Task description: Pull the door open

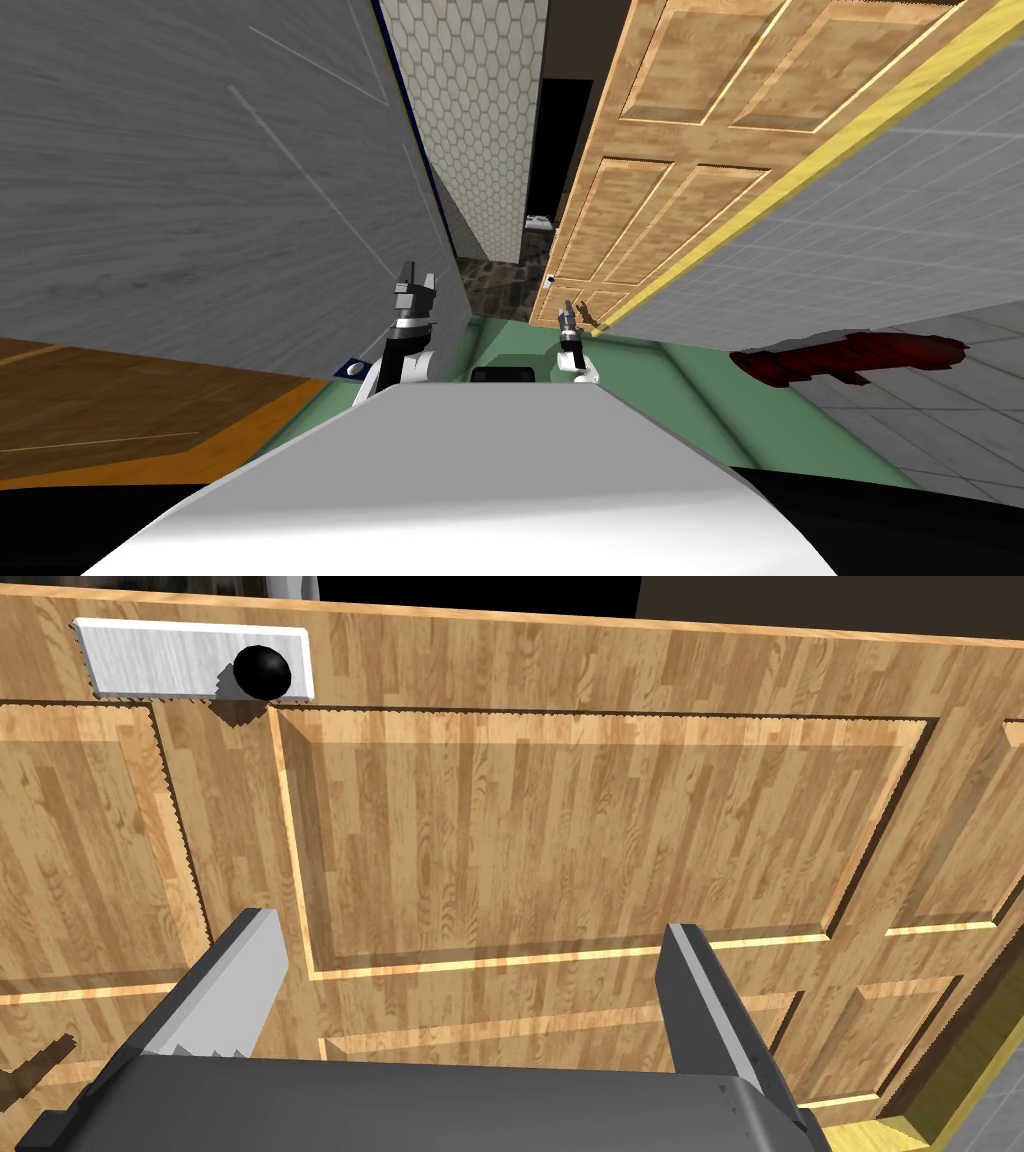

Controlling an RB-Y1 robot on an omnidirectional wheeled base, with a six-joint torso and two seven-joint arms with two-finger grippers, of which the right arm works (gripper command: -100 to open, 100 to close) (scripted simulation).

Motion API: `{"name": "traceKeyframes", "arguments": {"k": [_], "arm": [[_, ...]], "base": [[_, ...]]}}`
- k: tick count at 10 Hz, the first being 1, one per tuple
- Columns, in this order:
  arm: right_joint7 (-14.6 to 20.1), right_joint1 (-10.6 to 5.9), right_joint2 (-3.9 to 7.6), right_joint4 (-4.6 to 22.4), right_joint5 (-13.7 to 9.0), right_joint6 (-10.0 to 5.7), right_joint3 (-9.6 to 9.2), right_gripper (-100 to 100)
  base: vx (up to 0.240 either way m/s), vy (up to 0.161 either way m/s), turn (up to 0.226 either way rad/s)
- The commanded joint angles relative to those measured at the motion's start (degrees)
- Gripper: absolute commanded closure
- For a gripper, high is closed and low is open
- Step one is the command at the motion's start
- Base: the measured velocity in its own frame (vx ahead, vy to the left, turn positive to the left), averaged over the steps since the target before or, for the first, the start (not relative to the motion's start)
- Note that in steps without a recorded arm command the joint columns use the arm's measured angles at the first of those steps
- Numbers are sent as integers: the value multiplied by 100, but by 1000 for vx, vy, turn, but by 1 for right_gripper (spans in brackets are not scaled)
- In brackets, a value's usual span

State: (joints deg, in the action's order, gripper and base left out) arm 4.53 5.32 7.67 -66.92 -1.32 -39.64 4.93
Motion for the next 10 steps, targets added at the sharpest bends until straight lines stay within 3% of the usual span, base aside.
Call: {"name": "traceKeyframes", "arguments": {"k": [1, 7, 9, 10], "arm": [[-1, -80, 9, 209, -14, -54, 16, -100], [26, -550, 98, 1312, -137, -307, 120, -100], [34, -690, 123, 1624, -174, -382, 151, -100], [34, -690, 123, 1640, -174, -382, 151, -100]], "base": [[63, -9, 10], [88, -13, 27], [94, -8, 28], [74, -9, 6]]}}
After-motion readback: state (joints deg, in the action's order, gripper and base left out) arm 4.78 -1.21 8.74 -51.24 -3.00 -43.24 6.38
